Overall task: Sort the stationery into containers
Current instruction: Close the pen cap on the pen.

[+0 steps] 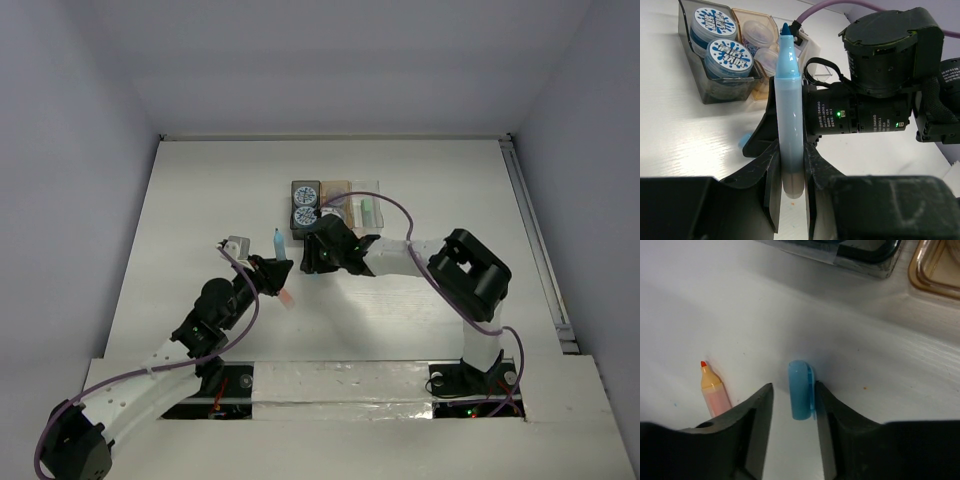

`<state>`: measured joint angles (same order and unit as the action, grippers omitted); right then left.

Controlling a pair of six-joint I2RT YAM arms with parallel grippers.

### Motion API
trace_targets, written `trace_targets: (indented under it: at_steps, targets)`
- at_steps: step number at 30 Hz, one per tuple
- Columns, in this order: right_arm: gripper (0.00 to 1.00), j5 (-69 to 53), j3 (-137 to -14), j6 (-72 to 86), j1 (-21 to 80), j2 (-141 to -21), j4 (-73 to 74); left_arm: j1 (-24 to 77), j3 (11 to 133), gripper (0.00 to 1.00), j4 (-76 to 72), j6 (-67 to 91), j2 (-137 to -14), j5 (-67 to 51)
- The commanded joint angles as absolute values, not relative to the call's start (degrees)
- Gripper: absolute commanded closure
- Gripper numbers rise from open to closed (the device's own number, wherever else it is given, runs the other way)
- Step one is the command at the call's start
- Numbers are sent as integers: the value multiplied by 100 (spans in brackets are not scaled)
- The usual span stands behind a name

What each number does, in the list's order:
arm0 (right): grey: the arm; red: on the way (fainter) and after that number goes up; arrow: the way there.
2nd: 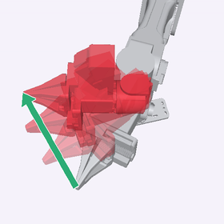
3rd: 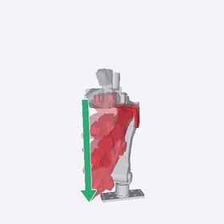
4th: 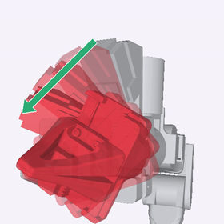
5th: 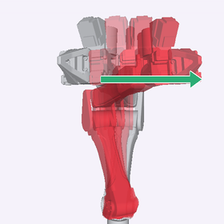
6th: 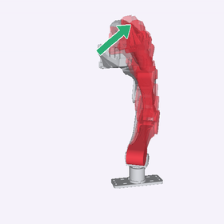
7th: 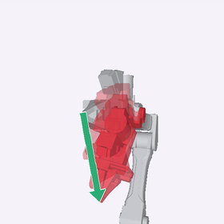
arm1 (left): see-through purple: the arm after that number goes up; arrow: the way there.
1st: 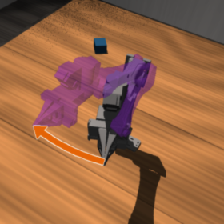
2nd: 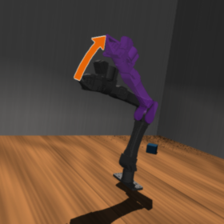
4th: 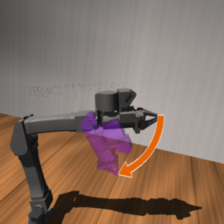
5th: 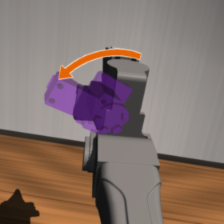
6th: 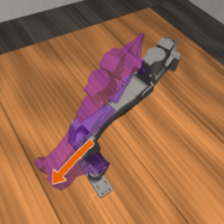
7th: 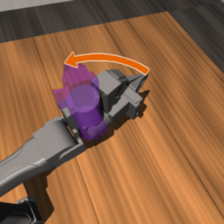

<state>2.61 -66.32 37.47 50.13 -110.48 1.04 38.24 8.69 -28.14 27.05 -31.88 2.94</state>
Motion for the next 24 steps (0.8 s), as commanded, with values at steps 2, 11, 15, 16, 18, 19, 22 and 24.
trace_targets:
  at_steps: [2,11,15,16,18,19,22,24]
  targets:
    - [64,404,-6706,3674,4975,-11364,466,3841,817,100,-3191,2716,-3173,202]
    - [100,738,-6260,3691,4975,-10997,63,3841,809,100,-3243,2733,-3190,167]
    - [100,1150,-5907,3630,4922,-10039,-325,3841,765,100,-3374,2821,-3208,36]
    - [100,1195,-5863,3586,4922,-9602,-508,3841,739,100,-3436,2839,-3208,35]
    - [100,1265,-5749,3463,4922,-9187,-798,3841,703,100,-3691,2883,-3208,-341]
    - [100,1283,-5722,3437,4922,-9011,-983,3841,694,100,-3770,2987,-3199,-412]
    - [100,1240,-5608,3323,4799,-8395,-1509,3841,843,100,-3841,3224,-3147,-702]
    - [100,882,-5511,3296,4641,-8009,-1844,3841,931,100,-3893,3366,-3085,-947]
